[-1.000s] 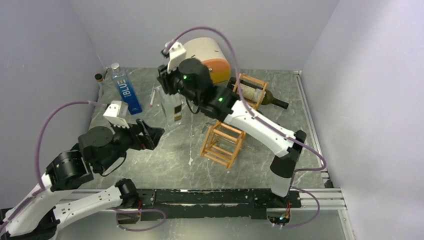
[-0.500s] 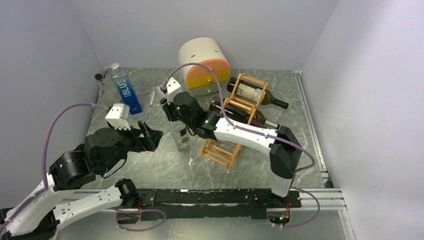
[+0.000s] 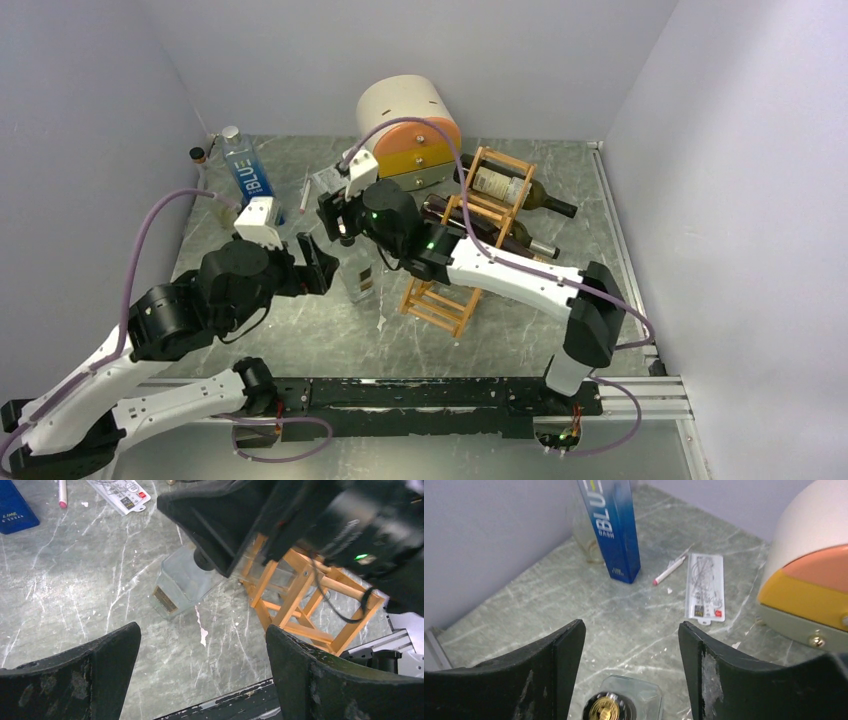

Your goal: Take the wine bottle off the wine rack

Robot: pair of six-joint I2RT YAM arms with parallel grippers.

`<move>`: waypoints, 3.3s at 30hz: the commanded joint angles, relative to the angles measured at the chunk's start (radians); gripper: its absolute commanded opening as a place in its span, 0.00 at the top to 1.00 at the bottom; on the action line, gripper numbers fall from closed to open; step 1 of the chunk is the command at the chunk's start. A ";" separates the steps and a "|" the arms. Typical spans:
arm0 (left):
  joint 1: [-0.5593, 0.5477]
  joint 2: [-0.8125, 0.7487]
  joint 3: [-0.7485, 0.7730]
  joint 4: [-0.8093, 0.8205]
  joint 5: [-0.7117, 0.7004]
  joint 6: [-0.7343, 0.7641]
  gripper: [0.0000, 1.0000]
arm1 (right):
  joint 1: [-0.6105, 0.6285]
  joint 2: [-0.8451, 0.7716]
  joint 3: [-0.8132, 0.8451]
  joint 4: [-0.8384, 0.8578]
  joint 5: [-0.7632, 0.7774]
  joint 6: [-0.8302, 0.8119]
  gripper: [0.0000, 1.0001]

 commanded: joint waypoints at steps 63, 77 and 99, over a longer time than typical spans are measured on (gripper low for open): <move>1.267 0.578 0.311 0.317 0.268 0.393 0.93 | -0.058 -0.897 -0.292 -0.431 0.438 0.002 0.00; 1.276 0.678 0.274 0.405 0.265 0.402 0.47 | -0.059 -0.859 -0.272 -0.453 0.457 0.006 0.00; 1.181 0.364 0.319 0.382 0.693 0.375 0.05 | -0.547 -0.710 -0.276 -0.786 0.158 0.284 0.00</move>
